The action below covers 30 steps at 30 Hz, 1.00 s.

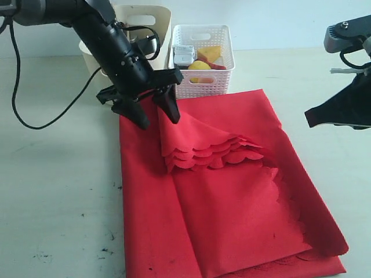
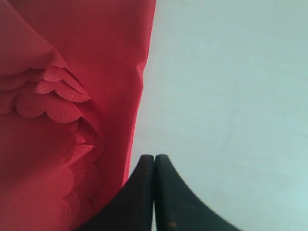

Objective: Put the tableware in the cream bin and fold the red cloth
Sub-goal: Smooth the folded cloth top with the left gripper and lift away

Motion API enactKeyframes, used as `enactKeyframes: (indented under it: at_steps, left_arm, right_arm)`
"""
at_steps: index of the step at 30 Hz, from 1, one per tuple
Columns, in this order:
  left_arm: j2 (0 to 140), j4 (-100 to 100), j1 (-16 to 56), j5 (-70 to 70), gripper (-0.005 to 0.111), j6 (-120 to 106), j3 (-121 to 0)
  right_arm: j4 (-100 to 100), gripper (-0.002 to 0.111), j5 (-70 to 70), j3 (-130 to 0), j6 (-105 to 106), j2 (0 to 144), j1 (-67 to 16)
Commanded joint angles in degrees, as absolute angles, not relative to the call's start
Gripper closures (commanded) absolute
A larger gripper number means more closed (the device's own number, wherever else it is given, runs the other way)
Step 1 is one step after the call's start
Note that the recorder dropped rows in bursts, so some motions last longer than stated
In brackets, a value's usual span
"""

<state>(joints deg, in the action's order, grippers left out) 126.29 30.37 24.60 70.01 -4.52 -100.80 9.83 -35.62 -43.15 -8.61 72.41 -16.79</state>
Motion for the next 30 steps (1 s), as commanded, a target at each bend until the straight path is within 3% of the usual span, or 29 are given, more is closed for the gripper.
enactKeyframes:
  at_steps: [1,11,13,14,15,27,30]
  left_arm:
    - [128.26,32.9,24.62,67.87,0.04,-3.79,-100.67]
    - [132.87,37.07,25.05,65.26,0.043,-3.79,-100.67]
    - [133.08,37.9,25.83,66.01,0.071,-3.79,-100.67]
    - [132.55,40.65,26.25,66.91,0.099,-4.51,-100.67]
    - [132.06,42.76,26.5,67.49,0.106,-6.17,-100.67]
    - [132.96,62.4,31.22,69.42,0.106,-6.15,-111.65]
    - [136.79,63.01,31.22,65.2,0.089,-5.23,-111.91]
  right_arm:
    - [8.85,0.108,-34.48,-43.32,-8.63,71.92,-16.85]
    - [8.03,0.108,-34.13,-43.32,-8.63,71.92,-16.85]
    - [8.02,0.108,-33.72,-43.32,-8.63,71.92,-16.85]
    - [7.91,0.108,-33.59,-43.32,-8.63,71.92,-16.85]
    - [7.91,0.108,-33.59,-43.32,-8.63,71.92,-16.85]
    - [6.01,0.108,-33.5,-43.32,-7.97,71.92,-16.85]
    - [6.02,0.108,-33.38,-43.32,-7.97,71.92,-16.85]
